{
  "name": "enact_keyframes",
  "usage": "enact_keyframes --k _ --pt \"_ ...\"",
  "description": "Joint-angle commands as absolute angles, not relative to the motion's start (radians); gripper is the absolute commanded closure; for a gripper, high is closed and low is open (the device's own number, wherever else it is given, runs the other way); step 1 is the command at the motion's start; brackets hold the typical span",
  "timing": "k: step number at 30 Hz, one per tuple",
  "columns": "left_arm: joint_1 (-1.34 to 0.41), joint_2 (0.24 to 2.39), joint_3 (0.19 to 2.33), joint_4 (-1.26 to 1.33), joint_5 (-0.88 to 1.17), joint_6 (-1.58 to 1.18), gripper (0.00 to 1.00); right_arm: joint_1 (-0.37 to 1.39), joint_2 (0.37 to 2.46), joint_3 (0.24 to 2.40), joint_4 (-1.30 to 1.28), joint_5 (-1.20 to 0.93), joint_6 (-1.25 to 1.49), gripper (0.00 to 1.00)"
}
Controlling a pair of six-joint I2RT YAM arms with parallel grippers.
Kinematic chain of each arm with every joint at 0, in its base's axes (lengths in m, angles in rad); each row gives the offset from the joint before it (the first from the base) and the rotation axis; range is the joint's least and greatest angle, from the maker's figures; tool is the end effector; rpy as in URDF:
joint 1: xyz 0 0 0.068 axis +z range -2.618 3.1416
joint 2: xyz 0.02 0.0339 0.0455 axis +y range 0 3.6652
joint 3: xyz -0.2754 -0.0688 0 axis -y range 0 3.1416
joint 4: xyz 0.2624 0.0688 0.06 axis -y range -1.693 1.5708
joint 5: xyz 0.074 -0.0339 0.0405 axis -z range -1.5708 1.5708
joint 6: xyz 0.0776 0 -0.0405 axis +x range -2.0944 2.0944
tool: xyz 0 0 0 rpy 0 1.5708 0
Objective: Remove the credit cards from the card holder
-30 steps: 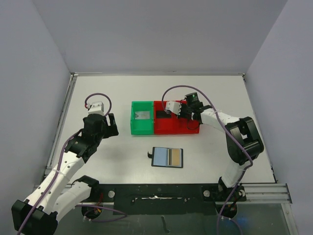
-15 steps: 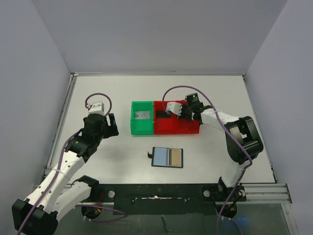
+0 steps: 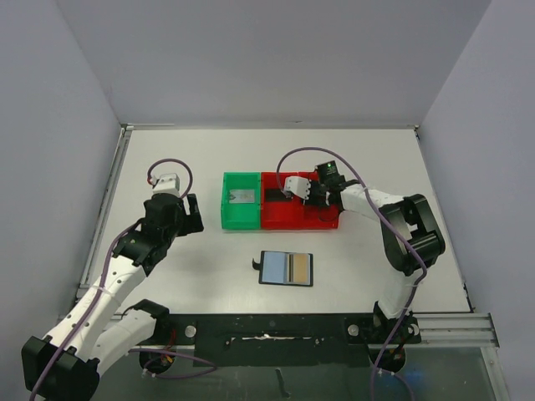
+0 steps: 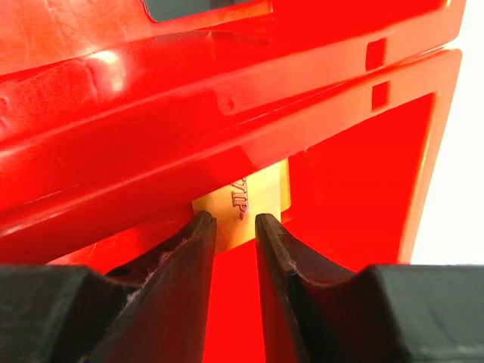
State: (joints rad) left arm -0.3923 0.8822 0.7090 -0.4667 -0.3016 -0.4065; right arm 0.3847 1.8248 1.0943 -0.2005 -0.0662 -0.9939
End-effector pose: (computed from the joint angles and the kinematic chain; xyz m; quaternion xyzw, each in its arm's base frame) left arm 0.2237 -0.0676 0.2516 -0.0737 0.8830 -0.0489 0.4610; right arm 0.3828 0.1605 0.1282 -0.6114 0.7255 -0.0643 0.3092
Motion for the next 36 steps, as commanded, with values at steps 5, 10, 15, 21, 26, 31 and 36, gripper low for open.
enact_keyframes --k 5,10,15,21,26,31,36 --pt "-0.387 0.883 0.717 -0.413 -0.283 -0.394 0.23 0.380 1.680 1.120 -0.101 -0.085 -0.887 0.68" --pt "-0.387 0.891 0.717 -0.413 -0.276 -0.393 0.23 0.379 1.559 1.093 -0.003 -0.086 -0.733 0.66" --pt "-0.388 0.891 0.717 -0.408 -0.258 -0.391 0.23 0.382 1.337 0.928 0.190 -0.026 -0.453 0.56" --pt "-0.386 0.870 0.705 -0.377 -0.137 -0.388 0.23 0.376 0.985 0.713 0.219 0.034 0.058 0.41" --pt "-0.384 0.841 0.679 -0.327 0.041 -0.435 0.23 0.370 0.828 0.655 -0.026 0.040 0.400 0.29" --pt "-0.385 0.834 0.596 -0.205 0.270 -0.604 0.23 0.369 0.780 0.564 -0.159 -0.105 0.654 0.29" --pt "-0.388 0.873 0.571 -0.111 0.432 -0.757 0.23 0.380 0.747 0.406 -0.138 -0.223 0.919 0.29"
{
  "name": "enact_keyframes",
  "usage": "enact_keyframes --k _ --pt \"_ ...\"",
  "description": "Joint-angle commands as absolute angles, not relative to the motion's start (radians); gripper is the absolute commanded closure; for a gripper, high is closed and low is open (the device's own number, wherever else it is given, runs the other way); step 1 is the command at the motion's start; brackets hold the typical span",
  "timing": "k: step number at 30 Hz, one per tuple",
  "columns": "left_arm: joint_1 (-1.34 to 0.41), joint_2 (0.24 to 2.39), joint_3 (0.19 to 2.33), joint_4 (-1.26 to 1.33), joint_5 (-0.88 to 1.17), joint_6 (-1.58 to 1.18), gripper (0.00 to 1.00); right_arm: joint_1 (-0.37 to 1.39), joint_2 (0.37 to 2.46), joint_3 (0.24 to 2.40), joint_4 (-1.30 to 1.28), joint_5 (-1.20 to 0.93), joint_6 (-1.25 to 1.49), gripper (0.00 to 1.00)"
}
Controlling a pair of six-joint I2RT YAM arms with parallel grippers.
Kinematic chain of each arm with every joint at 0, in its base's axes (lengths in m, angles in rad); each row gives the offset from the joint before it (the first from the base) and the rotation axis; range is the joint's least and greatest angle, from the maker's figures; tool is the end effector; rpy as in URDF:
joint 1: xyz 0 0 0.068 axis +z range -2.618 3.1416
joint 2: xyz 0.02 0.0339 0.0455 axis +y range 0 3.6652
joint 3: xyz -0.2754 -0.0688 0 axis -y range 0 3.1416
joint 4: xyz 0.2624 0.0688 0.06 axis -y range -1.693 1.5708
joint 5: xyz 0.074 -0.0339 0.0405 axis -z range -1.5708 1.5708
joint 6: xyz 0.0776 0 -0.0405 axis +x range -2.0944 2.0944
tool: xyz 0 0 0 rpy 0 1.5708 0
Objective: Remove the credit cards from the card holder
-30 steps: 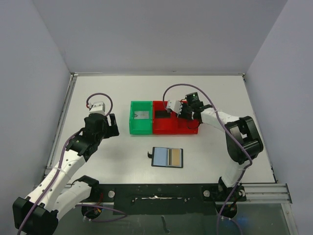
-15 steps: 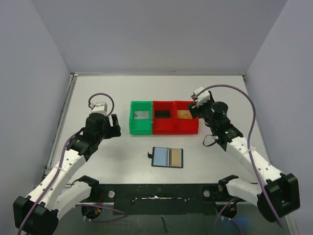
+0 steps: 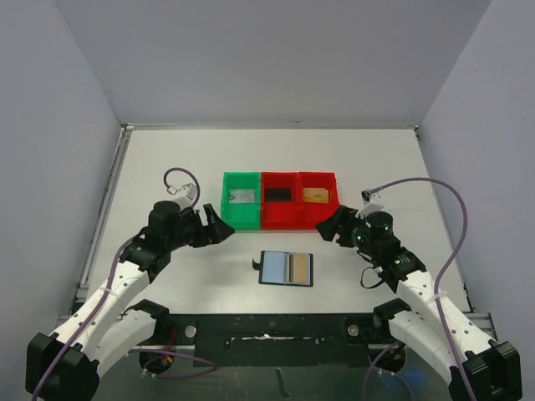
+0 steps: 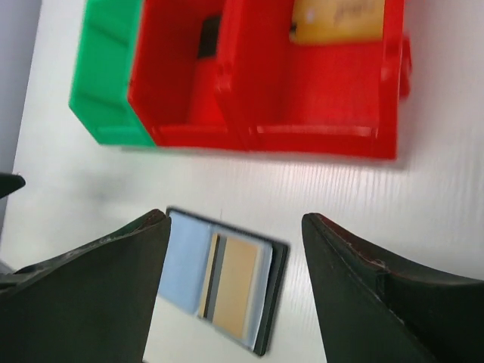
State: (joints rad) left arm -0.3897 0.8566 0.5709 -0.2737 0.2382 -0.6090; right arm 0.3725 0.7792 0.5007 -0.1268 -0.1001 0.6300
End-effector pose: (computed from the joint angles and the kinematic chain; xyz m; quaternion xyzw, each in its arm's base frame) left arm 0.2103 -0.1062 0.2259 -0.0378 0.8697 -0.3216 0.3725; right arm 0.2131 0.0916 0.2330 0.0798 0.8305 0.3007 0.4619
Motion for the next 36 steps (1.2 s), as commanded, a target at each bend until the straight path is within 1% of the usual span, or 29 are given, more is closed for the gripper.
enact_keyframes --k 1,4,8,11,16,22,28,32,36 --pt "-0.390 0.878 0.567 -0.093 0.448 -0.781 0.23 0.386 0.736 0.370 -0.103 -0.241 0.963 0.28" --pt "-0.418 0.894 0.544 -0.023 0.456 -0.862 0.23 0.441 0.695 0.281 -0.017 -0.233 1.046 0.28" --pt "-0.524 0.943 0.545 0.016 0.398 -0.905 0.23 0.498 0.717 0.275 -0.055 -0.157 1.081 0.29" --pt "-0.644 1.001 0.553 0.045 0.316 -0.918 0.24 0.515 0.769 0.283 -0.058 -0.144 1.101 0.33" --pt "-0.757 1.138 0.572 0.084 0.260 -0.962 0.31 0.546 0.841 0.282 0.003 -0.151 1.130 0.40" --pt "-0.827 1.285 0.615 0.138 0.245 -0.996 0.38 0.563 0.902 0.290 0.031 -0.167 1.136 0.53" --pt "-0.874 1.395 0.687 0.146 0.233 -0.996 0.45 0.572 0.930 0.303 0.028 -0.178 1.134 0.57" --pt "-0.879 1.426 0.694 0.165 0.230 -1.005 0.47 0.577 0.951 0.310 0.040 -0.192 1.132 0.62" --pt "-0.878 1.448 0.698 0.175 0.227 -1.003 0.50 0.579 0.987 0.311 0.055 -0.199 1.138 0.63"
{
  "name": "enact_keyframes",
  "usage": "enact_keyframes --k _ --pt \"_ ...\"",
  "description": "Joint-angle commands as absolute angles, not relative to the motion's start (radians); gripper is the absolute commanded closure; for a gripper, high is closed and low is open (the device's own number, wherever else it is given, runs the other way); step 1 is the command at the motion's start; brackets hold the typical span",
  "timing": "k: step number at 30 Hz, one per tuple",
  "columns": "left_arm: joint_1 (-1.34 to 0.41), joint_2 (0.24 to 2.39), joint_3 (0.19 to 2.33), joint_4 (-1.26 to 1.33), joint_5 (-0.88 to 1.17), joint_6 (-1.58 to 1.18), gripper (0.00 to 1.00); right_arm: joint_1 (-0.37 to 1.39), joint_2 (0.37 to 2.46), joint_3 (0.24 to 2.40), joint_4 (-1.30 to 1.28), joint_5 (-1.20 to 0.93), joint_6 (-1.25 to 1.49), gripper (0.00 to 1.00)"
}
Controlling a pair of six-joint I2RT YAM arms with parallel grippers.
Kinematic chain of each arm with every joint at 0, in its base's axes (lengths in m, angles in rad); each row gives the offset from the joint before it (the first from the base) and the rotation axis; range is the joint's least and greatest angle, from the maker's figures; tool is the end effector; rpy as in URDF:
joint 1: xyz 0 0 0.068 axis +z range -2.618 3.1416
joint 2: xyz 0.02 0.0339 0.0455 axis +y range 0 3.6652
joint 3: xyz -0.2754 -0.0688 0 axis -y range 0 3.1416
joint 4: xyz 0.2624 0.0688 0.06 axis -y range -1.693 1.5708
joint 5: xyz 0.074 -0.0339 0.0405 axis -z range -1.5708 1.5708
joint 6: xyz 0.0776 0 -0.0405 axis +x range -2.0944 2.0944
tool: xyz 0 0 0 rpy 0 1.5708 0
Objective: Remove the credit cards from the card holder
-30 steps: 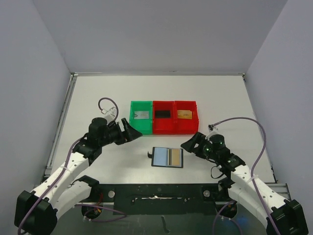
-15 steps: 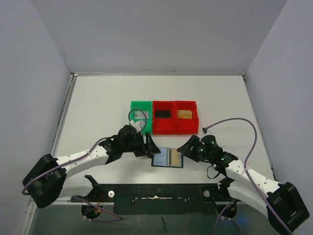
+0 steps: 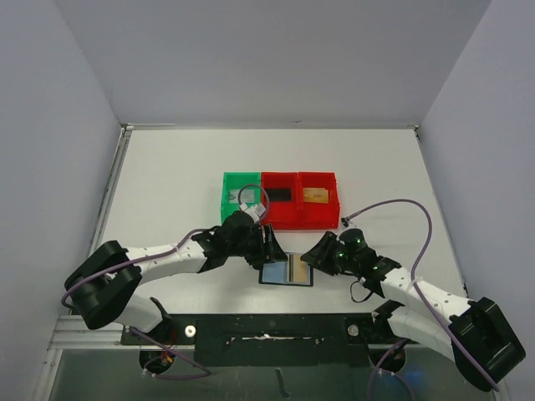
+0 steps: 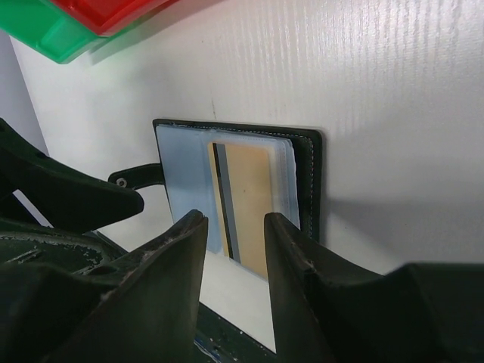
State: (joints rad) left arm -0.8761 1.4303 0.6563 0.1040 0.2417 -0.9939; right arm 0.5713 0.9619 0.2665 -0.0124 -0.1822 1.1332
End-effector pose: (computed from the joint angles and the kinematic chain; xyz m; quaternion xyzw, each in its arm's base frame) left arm 0.1958 -0.2639 0.1529 -0.0002 0.8952 -0.4122 0.1693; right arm 0.1746 0.1290 0.1196 0.2143 0.8797 0.3679 0.2120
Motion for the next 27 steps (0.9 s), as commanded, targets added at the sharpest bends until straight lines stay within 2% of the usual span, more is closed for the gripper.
enact_keyframes --k 1,15,21,25,27 --pt "-0.878 1.454 0.699 0.176 0.229 -1.005 0.51 0.580 0.998 0.311 0.060 -0.201 1.139 0.64" --pt "-0.879 1.568 0.684 0.261 0.292 -1.034 0.59 0.582 1.129 0.289 0.054 -0.190 1.161 0.76" --pt "-0.878 1.594 0.678 0.213 0.251 -1.050 0.65 0.582 1.128 0.273 0.036 -0.185 1.165 0.77" --pt "-0.878 1.614 0.666 0.251 0.266 -1.060 0.67 0.582 1.121 0.268 0.028 -0.186 1.165 0.77" --pt "-0.878 1.638 0.666 0.280 0.287 -1.075 0.71 0.582 1.121 0.264 0.030 -0.188 1.165 0.77"
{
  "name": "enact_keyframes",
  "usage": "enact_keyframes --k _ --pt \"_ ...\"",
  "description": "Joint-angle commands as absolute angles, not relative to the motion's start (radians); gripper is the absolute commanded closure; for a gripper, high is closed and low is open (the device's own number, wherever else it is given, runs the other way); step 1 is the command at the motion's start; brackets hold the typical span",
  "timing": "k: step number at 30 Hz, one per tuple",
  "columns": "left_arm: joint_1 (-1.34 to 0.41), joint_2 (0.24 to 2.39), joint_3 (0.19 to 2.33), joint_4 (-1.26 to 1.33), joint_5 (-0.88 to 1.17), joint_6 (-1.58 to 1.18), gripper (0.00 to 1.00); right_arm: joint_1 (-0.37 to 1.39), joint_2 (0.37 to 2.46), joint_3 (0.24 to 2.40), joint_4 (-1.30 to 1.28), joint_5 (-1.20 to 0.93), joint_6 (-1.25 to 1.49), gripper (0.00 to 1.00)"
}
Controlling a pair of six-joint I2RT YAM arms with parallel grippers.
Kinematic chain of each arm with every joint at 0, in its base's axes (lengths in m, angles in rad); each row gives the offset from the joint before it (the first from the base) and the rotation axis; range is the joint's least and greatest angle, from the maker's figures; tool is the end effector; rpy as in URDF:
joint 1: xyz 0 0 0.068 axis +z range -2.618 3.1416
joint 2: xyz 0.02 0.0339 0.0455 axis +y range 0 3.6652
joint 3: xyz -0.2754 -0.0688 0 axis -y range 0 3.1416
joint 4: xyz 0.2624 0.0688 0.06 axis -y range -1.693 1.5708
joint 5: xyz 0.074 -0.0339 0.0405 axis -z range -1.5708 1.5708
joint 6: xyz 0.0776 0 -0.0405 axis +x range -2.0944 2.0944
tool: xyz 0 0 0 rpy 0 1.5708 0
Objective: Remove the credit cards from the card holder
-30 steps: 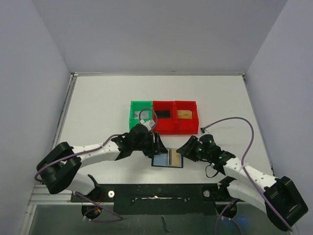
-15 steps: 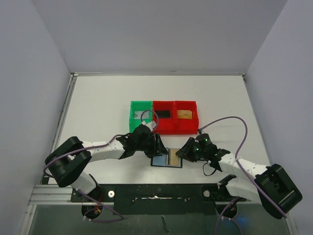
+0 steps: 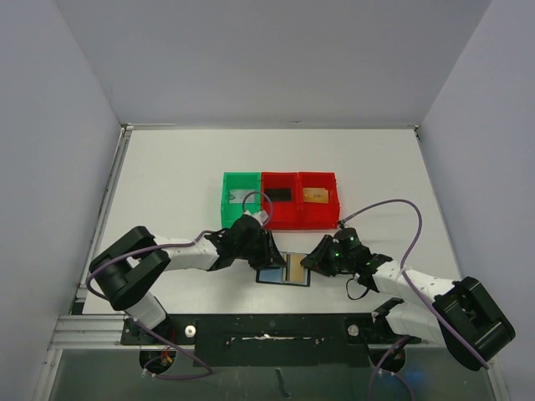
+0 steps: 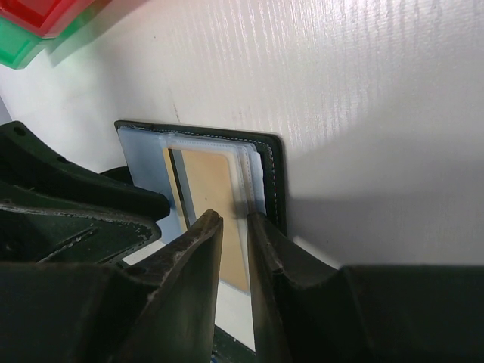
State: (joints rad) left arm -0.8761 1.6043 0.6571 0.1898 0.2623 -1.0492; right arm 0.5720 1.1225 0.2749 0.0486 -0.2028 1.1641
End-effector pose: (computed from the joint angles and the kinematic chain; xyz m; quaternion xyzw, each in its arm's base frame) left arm 0.2018 -0.2736 0.1084 -0.0272 0.9116 -0.3905 0.1255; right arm 0.1798 0.1343 0.0972 0.2325 0.8927 0.3464 0.1705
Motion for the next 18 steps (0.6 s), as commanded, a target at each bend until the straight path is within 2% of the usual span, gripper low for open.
enact_keyframes --k 1,4,12,18 --pt "-0.878 1.650 0.665 0.295 0.298 -1.084 0.73 0.580 1.120 0.263 0.029 -0.189 1.165 0.77" --pt "-0.881 1.668 0.661 0.325 0.313 -1.099 0.80 0.581 1.123 0.263 0.030 -0.191 1.163 0.77" --pt "-0.882 1.687 0.613 0.398 0.340 -1.132 0.82 0.580 1.143 0.260 0.062 -0.211 1.160 0.77" --pt "-0.882 1.677 0.597 0.411 0.324 -1.141 0.95 0.581 1.159 0.265 0.080 -0.229 1.156 0.77"
